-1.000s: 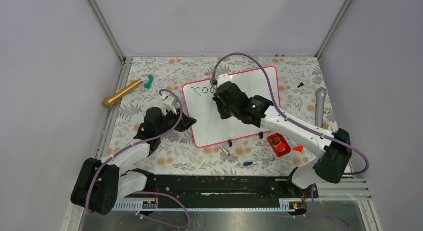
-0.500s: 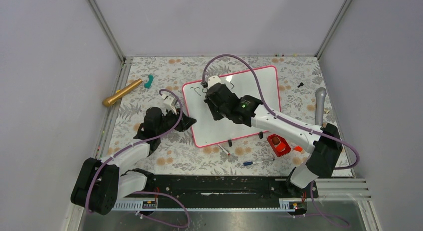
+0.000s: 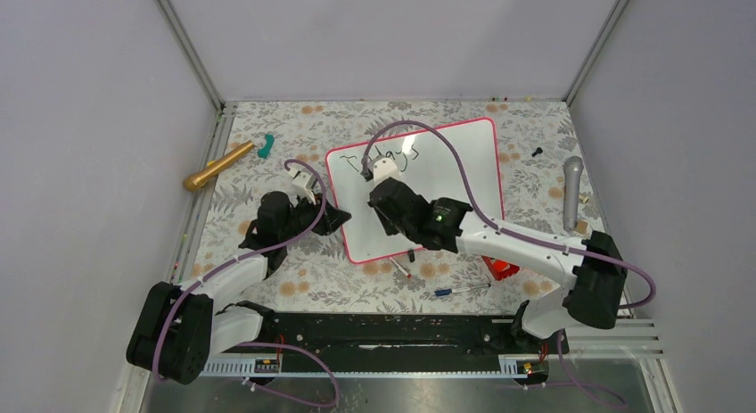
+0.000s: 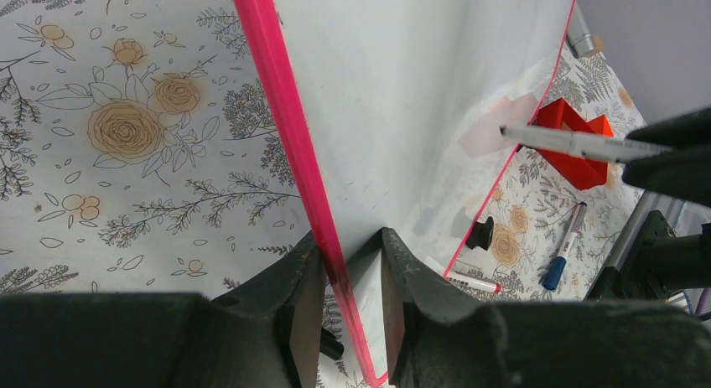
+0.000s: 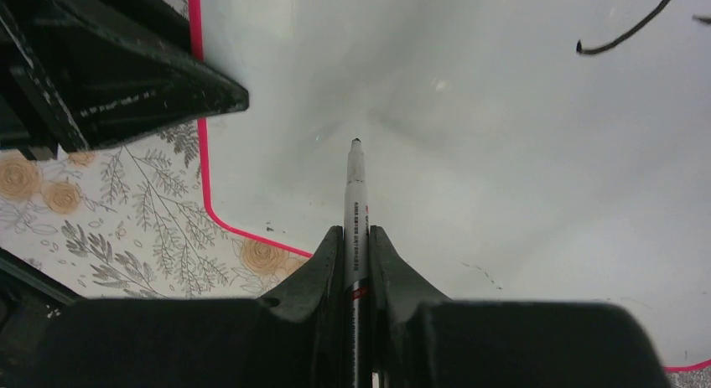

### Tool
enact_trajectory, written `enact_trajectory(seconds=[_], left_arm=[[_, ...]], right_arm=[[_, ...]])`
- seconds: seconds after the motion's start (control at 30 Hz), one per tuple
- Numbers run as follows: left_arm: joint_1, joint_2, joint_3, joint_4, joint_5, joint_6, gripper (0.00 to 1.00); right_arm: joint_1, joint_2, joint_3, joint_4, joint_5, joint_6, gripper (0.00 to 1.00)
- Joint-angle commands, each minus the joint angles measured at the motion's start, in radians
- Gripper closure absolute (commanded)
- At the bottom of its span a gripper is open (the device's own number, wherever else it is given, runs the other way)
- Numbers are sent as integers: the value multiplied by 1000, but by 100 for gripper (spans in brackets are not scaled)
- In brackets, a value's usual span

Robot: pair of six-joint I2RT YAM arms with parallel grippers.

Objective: Write a sentence on the whiteboard

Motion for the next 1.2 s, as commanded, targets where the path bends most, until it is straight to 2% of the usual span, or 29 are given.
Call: enact_trajectory(seconds=[0.0, 0.13, 0.6, 1.17], left_arm=[[-1, -1, 25, -2, -61, 53, 84], [-1, -5, 22, -2, -62, 53, 84], [-1, -13, 20, -3, -63, 52, 85], [-1, -15, 19, -3, -63, 50, 86]], right_arm=[[47, -96, -92, 100, 123, 42, 100], [72, -106, -111, 127, 163, 44, 100], [72, 33, 73, 91, 222, -55, 100], [72, 85, 110, 57, 247, -59, 100]])
